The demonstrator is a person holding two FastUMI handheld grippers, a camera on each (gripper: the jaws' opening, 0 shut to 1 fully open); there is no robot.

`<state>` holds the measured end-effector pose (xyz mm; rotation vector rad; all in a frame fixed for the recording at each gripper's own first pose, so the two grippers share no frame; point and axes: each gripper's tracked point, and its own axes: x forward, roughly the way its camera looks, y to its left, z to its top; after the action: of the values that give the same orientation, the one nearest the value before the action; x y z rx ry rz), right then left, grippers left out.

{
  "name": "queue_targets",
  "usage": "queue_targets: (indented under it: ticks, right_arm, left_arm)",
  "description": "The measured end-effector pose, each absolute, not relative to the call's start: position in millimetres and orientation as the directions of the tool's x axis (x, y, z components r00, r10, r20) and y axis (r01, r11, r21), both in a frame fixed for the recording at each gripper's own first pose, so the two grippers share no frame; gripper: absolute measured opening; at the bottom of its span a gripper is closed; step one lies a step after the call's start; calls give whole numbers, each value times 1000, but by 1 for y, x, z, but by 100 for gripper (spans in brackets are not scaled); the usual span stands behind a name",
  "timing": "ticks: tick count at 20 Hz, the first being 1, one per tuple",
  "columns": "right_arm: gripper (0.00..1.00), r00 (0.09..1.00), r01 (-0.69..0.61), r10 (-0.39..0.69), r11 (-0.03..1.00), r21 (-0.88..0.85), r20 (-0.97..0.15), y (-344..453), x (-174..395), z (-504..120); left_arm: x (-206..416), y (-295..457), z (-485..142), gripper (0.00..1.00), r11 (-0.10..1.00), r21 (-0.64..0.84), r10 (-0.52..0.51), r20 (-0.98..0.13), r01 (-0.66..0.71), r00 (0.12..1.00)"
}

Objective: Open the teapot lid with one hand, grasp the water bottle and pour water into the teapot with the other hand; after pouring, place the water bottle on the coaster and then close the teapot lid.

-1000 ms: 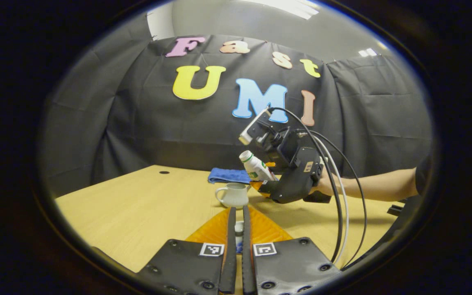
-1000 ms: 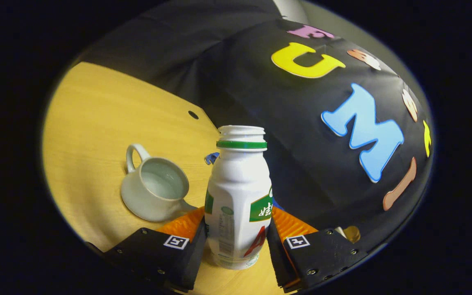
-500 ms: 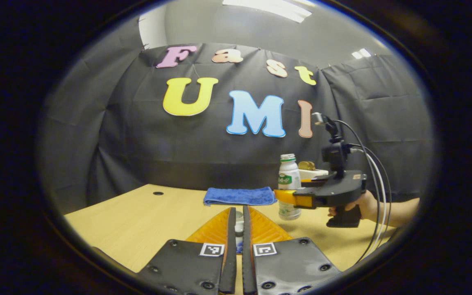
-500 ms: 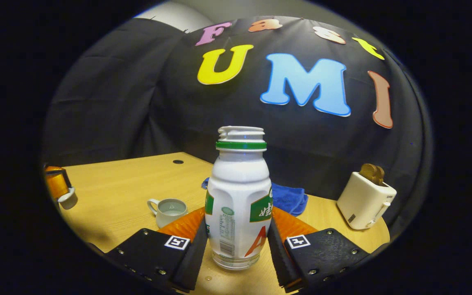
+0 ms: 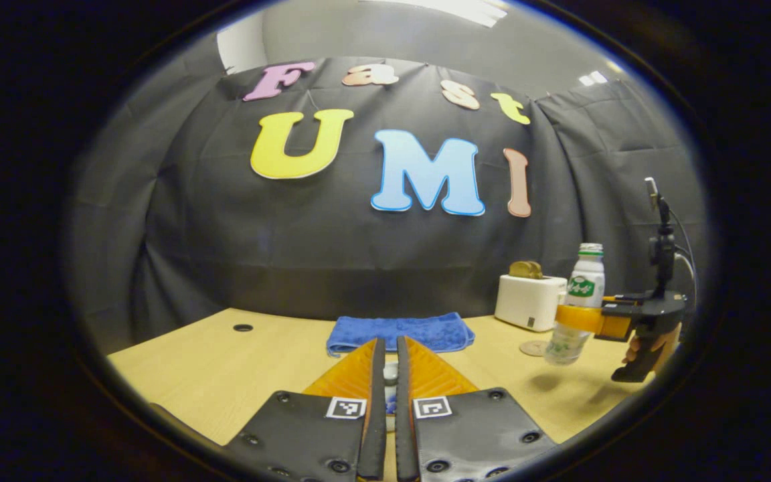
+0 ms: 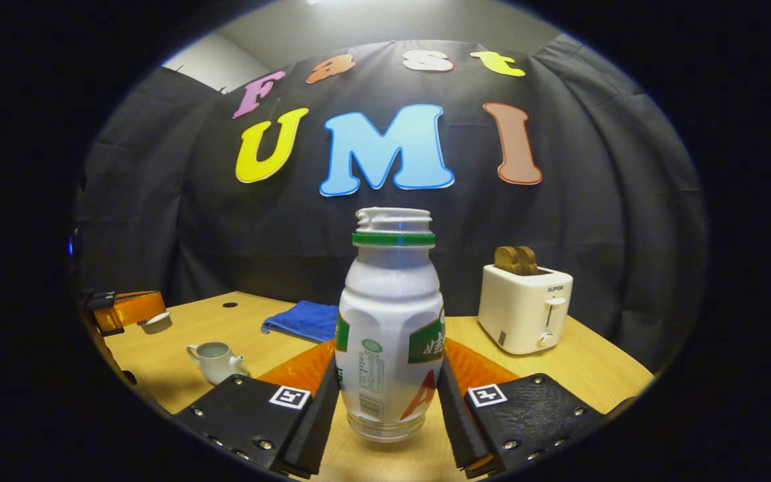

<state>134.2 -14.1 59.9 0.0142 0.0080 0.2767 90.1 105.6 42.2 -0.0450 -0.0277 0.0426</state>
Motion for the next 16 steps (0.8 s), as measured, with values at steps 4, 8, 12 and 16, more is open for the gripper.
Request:
queue_targets:
  ticks: [4,8,12,16]
  right_arm:
    - [71,974,-226,227,973,51,-9,-34,142,59]
    - [71,978,-206,207,978,40,-4,-40,144,60]
    - [71,979,-204,205,977,53,-8,-41,145,58]
    - [71,979,-202,203,978,52,-9,-41,145,57]
  left_arm:
    - [132,100,20,16,999,-24,26,-14,-27,1000]
    - [150,112,1,15,998,0,66,-42,-66,997]
    - [154,114,-13,12,998,-7,63,-80,-64,995]
    - [156,114,-27,12,998,-13,59,-110,-61,992]
